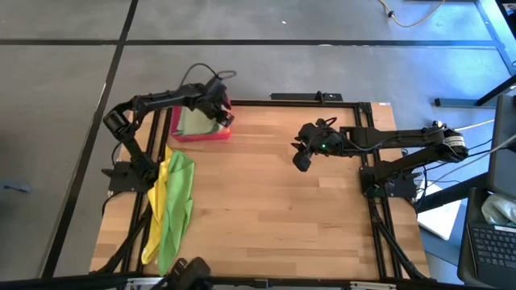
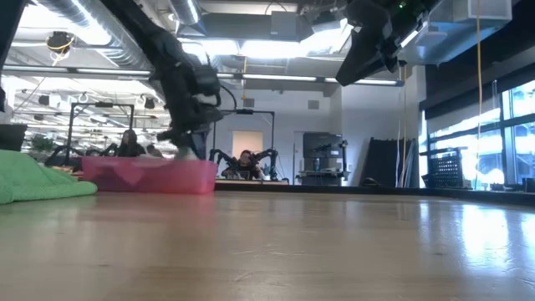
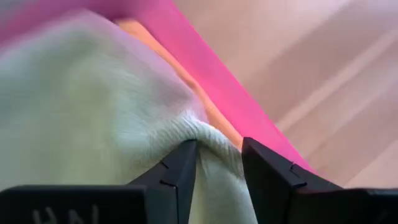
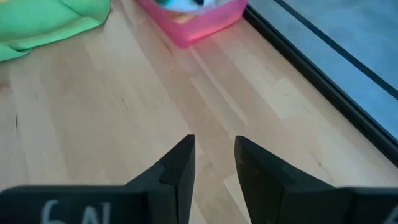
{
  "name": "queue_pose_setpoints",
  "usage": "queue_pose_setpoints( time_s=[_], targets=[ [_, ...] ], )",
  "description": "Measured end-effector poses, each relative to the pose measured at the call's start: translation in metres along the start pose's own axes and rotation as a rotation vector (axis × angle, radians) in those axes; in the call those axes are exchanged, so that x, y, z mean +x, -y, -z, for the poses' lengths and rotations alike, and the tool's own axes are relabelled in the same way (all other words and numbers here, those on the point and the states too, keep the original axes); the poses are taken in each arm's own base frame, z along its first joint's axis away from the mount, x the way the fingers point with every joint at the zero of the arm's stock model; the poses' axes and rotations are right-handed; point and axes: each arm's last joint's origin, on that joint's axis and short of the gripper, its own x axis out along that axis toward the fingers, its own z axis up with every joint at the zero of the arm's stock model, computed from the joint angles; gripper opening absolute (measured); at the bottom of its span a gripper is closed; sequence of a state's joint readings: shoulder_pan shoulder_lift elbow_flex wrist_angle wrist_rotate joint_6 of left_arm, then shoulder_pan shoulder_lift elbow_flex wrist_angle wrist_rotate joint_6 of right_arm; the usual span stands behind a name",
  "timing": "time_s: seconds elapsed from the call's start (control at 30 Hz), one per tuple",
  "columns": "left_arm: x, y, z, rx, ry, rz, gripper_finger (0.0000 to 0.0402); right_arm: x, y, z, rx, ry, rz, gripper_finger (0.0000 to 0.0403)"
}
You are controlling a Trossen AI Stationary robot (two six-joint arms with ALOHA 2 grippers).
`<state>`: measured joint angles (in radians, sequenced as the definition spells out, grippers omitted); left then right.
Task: Fold microfiber towels
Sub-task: Fold the green microfiber towel
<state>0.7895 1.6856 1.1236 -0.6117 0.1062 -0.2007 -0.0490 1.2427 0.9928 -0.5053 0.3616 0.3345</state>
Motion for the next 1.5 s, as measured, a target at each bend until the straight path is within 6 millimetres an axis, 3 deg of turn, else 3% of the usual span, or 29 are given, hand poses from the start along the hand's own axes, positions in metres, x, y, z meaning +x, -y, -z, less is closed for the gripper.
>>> queue_pose_setpoints(
  time_s=[0.2, 0.33, 0.57, 0.77, 1.13, 1.33, 1.5],
  targets=[
    [-0.037, -0.018, -0.011, 0.087, 0.030, -0.101, 0.0121, 0.000, 0.000, 0.000, 0.005, 0.000, 0.001, 0.0116],
    [-0.049, -0.037, -0.013, 0.122, 0.045, -0.179, 0.0121, 0.000, 0.000, 0.000, 0.010, 0.000, 0.002, 0.0116],
    [-0.046, -0.077, -0.011, 0.113, 0.037, -0.351, 0.0121, 0.000, 0.000, 0.000, 0.033, 0.000, 0.002, 0.0116],
    [-0.036, -0.102, 0.006, -0.007, -0.009, -0.392, 0.0121, 0.000, 0.000, 0.000, 0.059, -0.001, 0.003, 0.0116],
    [-0.008, -0.096, 0.043, 0.021, -0.161, -0.402, 0.0121, 0.000, 0.000, 0.000, 0.079, 0.000, 0.003, 0.0116],
    [-0.009, -0.094, 0.040, 0.008, -0.138, -0.406, 0.0121, 0.000, 0.000, 0.000, 0.078, -0.004, -0.006, 0.0116],
    [-0.023, -0.091, 0.030, 0.017, -0.149, -0.395, 0.0121, -0.001, -0.002, 0.001, 0.076, -0.007, -0.019, 0.0116]
  ],
)
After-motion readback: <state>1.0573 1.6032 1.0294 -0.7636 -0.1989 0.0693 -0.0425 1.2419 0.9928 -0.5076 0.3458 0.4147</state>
